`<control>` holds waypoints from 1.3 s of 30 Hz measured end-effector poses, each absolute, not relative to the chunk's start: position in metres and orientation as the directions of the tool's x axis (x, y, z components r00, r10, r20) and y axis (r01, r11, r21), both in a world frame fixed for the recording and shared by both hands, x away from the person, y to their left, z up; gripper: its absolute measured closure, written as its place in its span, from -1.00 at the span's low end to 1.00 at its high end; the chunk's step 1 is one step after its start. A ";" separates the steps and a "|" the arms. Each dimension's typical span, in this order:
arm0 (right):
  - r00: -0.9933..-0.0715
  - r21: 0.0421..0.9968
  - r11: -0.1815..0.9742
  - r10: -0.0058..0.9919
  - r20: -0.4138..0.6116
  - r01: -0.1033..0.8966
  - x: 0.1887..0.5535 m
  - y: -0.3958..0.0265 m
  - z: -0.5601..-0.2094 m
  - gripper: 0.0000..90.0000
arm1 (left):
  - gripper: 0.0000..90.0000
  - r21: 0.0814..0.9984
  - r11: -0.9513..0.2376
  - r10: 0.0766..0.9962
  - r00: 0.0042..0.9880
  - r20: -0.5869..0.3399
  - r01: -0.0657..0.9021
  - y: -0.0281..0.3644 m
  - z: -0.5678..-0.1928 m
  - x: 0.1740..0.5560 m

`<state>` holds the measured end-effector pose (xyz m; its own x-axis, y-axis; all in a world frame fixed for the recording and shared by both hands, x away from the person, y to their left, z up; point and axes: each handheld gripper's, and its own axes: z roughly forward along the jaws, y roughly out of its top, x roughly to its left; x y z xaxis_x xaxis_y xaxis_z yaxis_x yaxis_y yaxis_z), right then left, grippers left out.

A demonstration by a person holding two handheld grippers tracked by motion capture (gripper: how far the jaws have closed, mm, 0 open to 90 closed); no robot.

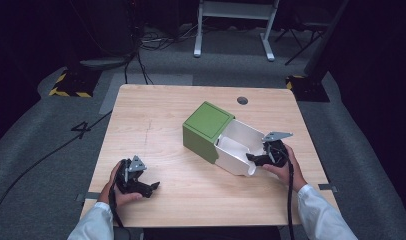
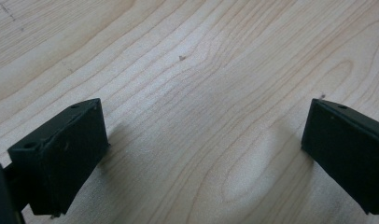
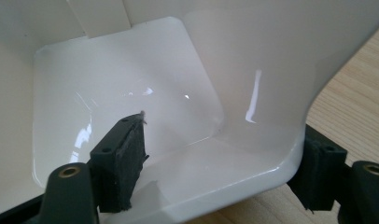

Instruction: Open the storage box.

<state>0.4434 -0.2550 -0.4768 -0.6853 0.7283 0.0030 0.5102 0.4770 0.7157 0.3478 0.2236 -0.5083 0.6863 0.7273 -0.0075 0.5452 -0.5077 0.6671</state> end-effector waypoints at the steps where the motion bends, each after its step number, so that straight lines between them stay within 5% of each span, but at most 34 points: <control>1: -0.685 0.716 0.478 0.728 0.002 0.510 0.443 -0.255 -0.477 -0.38 | -0.99 0.666 -0.508 0.727 0.686 -0.008 0.546 0.224 -0.508 0.348; 39: -0.704 0.796 0.493 0.700 -0.123 0.351 0.400 -0.306 -0.429 -0.56 | -0.99 0.667 -0.507 0.728 0.686 -0.008 0.546 0.224 -0.508 0.348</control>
<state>0.4004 -0.3065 -0.4291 -0.7038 0.6997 -0.1225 0.3512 0.4927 0.7962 0.3477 0.2236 -0.5083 0.6860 0.7276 -0.0080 0.5458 -0.5072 0.6669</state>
